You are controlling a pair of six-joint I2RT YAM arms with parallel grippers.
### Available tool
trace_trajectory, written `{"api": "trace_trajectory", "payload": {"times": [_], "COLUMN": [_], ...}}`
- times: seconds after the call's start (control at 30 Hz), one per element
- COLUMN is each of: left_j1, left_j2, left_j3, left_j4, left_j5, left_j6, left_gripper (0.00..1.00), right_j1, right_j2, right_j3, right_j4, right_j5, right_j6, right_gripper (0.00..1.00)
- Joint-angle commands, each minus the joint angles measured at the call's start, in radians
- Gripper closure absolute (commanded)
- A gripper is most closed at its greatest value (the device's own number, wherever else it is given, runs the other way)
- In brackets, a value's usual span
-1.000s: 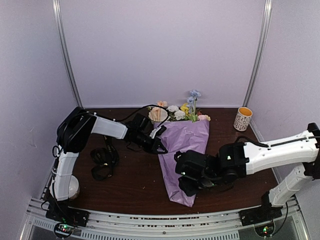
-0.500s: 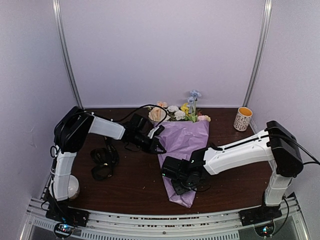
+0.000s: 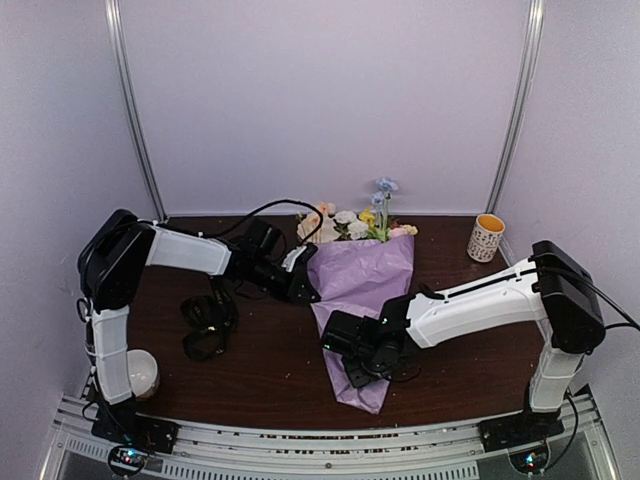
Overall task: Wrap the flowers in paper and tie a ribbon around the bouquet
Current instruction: Press the fold line of the folded bouquet.
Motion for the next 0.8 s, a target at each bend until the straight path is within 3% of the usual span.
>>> {"api": "trace_trajectory", "payload": {"times": [0.0,0.27,0.43,0.77], "left_j1": [0.034,0.042,0.046,0.052], "left_j2": [0.061,0.150,0.159,0.152], "left_j3": [-0.023,-0.022,-0.022,-0.030], "left_j4": [0.016,0.043,0.055,0.101], "left_j5": [-0.084,-0.076,-0.056,-0.016], "left_j6": [-0.053,-0.117,-0.121,-0.133], "left_gripper": [1.00,1.00,1.00,1.00], "right_j1": [-0.002,-0.006,-0.041,-0.112], "right_j2": [0.039,-0.073,-0.189,0.010], "right_j3": [-0.015,0.011,0.016,0.107], "right_j4": [-0.025,-0.025,0.107,0.081], "right_j5": [-0.028,-0.024,-0.109,-0.153], "right_j6": [-0.015,-0.056,-0.125,-0.107], "right_gripper": [0.63,0.56,0.52,0.58]}}
